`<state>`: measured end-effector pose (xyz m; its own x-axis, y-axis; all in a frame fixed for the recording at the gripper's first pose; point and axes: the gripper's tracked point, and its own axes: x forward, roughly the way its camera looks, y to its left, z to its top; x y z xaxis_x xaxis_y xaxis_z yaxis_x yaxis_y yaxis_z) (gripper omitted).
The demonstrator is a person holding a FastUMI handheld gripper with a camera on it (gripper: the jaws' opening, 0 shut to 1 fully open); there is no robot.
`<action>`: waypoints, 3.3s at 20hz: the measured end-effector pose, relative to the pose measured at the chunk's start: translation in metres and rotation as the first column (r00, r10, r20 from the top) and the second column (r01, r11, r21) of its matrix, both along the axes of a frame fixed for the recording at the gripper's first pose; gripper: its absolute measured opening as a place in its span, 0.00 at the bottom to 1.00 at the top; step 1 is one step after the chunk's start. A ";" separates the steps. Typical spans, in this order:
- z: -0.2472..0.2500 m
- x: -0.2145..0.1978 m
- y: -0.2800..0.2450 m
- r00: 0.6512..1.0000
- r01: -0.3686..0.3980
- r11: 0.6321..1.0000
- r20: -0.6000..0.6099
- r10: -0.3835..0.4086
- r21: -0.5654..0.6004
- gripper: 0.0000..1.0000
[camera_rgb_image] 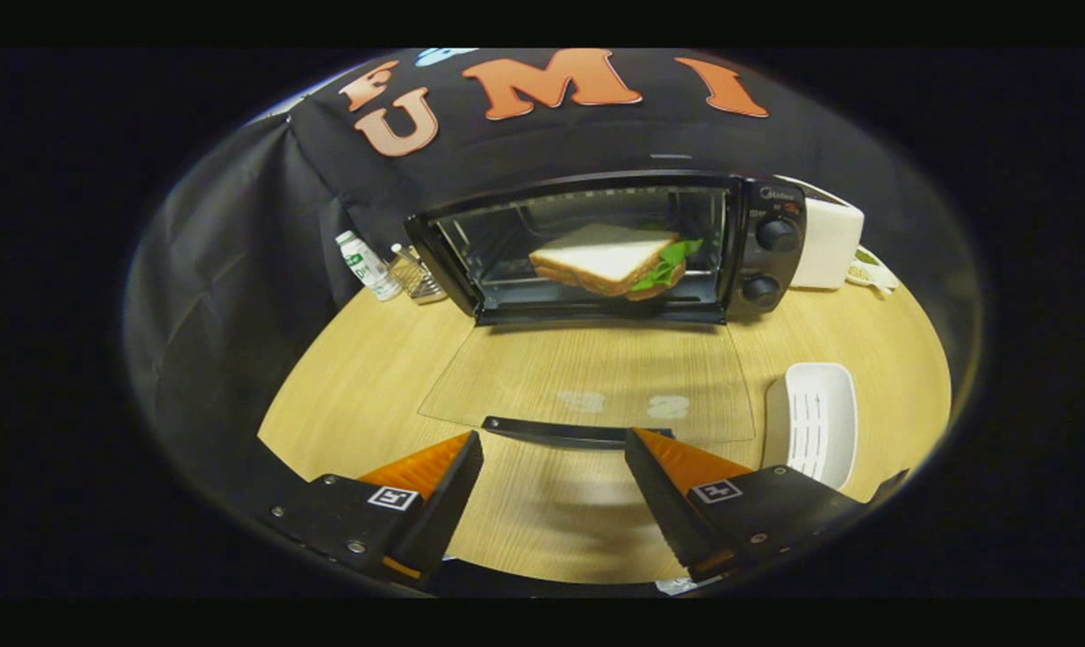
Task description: Open the toaster oven, put the food inside, and close the toaster oven door.
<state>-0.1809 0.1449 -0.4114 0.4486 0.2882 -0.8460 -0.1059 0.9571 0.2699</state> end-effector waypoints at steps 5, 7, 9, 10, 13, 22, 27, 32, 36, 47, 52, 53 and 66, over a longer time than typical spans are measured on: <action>-0.021 -0.002 0.004 0.999 -0.014 0.997 -0.054 0.011 -0.070 0.93; -0.022 -0.006 0.010 0.998 -0.048 0.994 -0.056 0.043 -0.096 0.91; -0.023 -0.021 0.015 0.993 -0.083 0.992 -0.092 0.074 -0.098 0.91; -0.025 -0.025 0.013 0.992 -0.091 0.990 -0.092 0.081 -0.104 0.91; -0.037 -0.027 0.007 0.992 -0.059 0.992 -0.117 0.045 -0.114 0.91; -0.041 0.009 0.003 0.994 0.047 0.995 -0.089 -0.055 -0.093 0.92; -0.002 0.063 -0.005 0.995 0.090 0.993 0.054 -0.086 -0.080 0.93; 0.023 0.113 -0.023 0.982 0.159 0.986 0.116 -0.152 -0.052 0.92; 0.039 0.141 -0.027 0.972 0.182 0.983 0.160 -0.173 -0.039 0.92; 0.071 0.159 -0.028 0.964 0.159 0.986 0.221 -0.146 -0.045 0.92; 0.124 0.166 -0.044 0.915 0.143 0.990 0.381 -0.132 0.000 0.92; 0.140 0.171 -0.048 0.897 0.143 0.990 0.422 -0.132 0.007 0.92; 0.351 0.193 -0.073 0.547 0.101 0.993 0.837 -0.012 -0.052 0.95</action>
<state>0.0124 0.0715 -0.0608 0.9776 0.1851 -0.1005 -0.1852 0.9827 0.0081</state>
